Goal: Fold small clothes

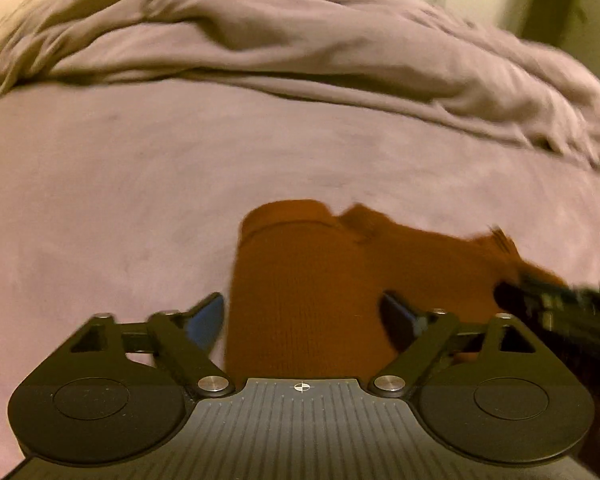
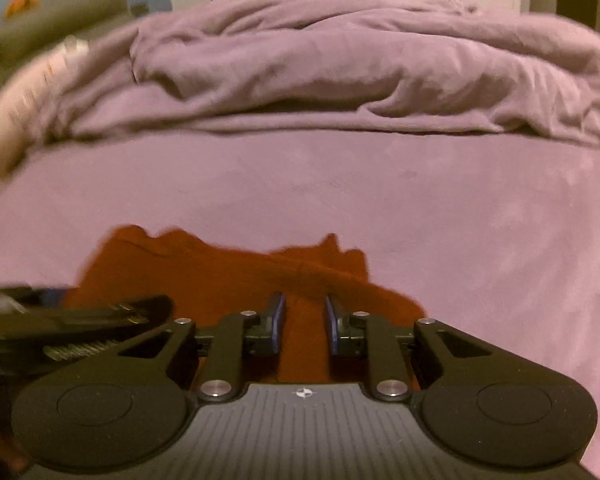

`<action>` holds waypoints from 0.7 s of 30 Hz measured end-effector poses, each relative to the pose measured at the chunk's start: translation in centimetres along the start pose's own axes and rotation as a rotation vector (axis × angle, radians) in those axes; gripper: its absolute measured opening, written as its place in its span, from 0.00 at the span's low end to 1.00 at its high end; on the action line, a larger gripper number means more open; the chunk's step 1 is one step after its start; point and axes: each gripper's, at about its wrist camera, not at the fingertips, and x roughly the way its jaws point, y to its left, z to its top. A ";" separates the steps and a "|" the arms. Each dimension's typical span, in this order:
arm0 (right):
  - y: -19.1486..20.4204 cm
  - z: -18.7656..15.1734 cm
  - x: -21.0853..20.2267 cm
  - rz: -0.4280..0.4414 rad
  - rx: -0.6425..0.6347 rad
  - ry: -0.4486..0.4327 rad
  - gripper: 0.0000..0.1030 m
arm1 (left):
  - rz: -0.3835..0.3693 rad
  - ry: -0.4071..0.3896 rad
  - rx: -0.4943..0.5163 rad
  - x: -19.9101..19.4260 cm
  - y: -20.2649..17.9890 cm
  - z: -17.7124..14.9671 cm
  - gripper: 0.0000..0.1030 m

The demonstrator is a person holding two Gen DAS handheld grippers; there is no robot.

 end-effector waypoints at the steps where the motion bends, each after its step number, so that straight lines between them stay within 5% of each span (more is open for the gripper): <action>1: 0.2 -0.6 0.0 -0.012 -0.035 -0.031 0.21 | -0.008 -0.001 -0.024 0.2 0.4 -0.2 0.91; 7: -0.4 -1.0 -3.0 0.004 0.035 -0.053 0.26 | -0.048 0.052 -0.043 -3.4 1.8 -0.2 0.91; 12: 0.1 -5.3 -10.0 0.039 0.068 -0.115 0.34 | -0.096 0.015 -0.064 -9.5 2.8 -4.1 0.92; 17: 0.5 -10.5 -12.4 0.007 0.052 -0.121 0.37 | -0.037 -0.018 0.032 -10.0 1.4 -6.3 0.96; 21: 0.4 -10.4 -13.2 -0.006 0.070 -0.102 0.38 | 0.011 0.005 0.023 -11.0 0.8 -6.0 0.96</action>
